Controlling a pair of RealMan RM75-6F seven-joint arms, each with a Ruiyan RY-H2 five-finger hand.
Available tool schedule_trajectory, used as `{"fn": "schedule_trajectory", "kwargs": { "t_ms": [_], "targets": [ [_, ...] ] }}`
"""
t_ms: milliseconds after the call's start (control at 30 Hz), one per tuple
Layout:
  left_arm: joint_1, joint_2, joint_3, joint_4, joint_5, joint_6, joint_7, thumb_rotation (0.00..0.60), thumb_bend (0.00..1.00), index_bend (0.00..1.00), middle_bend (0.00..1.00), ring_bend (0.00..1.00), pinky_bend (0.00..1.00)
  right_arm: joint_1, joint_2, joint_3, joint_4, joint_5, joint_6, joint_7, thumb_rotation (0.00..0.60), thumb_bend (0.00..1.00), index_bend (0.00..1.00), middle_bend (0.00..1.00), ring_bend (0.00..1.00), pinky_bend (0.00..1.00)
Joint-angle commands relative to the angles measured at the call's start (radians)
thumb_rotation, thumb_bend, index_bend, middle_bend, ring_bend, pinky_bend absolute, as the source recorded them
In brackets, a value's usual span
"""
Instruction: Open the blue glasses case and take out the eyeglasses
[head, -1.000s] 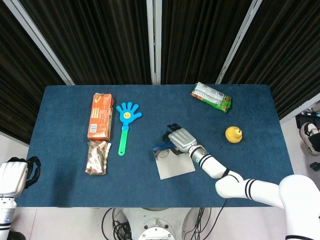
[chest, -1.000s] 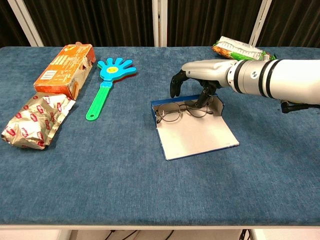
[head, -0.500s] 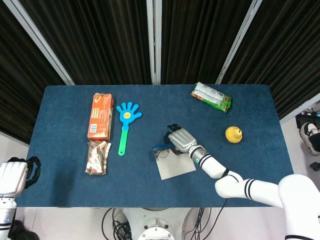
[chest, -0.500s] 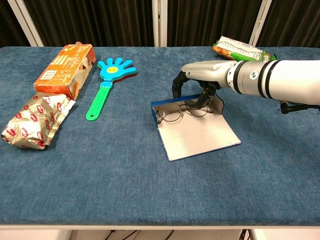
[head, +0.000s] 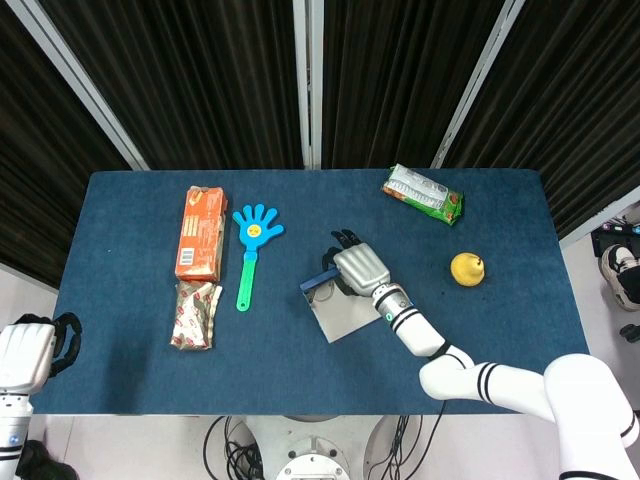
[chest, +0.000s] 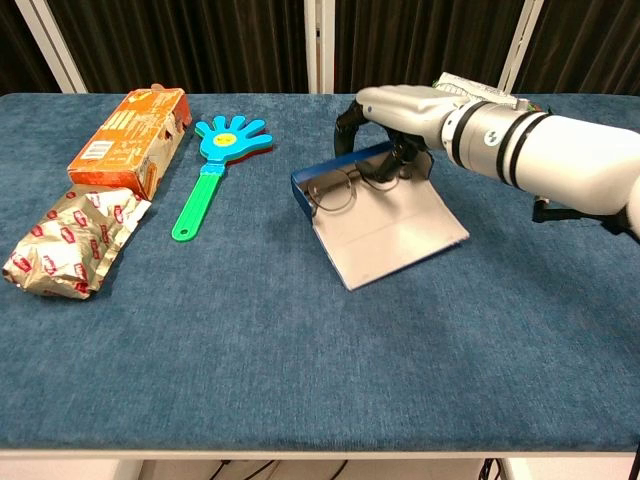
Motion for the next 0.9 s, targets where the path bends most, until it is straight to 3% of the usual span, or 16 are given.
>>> {"fn": "schedule_trajectory", "kwargs": {
  "t_ms": [33,433,600,900],
  "targets": [
    [0.0,0.0,0.0,0.0,0.0,0.0,-0.001,0.6,0.31,0.76,0.81,0.66,0.47,-0.003,-0.076,0.02,0.077,-0.021,0.079,-0.045,0.6,0.49,0.6,0.32,0.0,0.0],
    [0.0,0.003,0.001,-0.001,0.002,-0.002,-0.008,0.6,0.31,0.76,0.81,0.66,0.46,-0.001,-0.26,0.025,0.331,-0.132,0.211,-0.031,0.6,0.49,0.6,0.32,0.0,0.0],
    [-0.001,0.004,0.002,-0.001,0.002,-0.003,-0.009,0.6,0.31,0.76,0.81,0.66,0.46,-0.01,-0.299,0.018,0.402,-0.186,0.264,-0.009,0.6,0.49,0.6,0.32,0.0,0.0],
    [0.0,0.004,0.002,-0.001,0.003,-0.002,-0.01,0.6,0.31,0.76,0.81,0.66,0.46,-0.008,-0.334,0.029,0.471,-0.21,0.255,-0.011,0.6,0.49,0.6,0.31,0.0,0.0]
  ]
}}
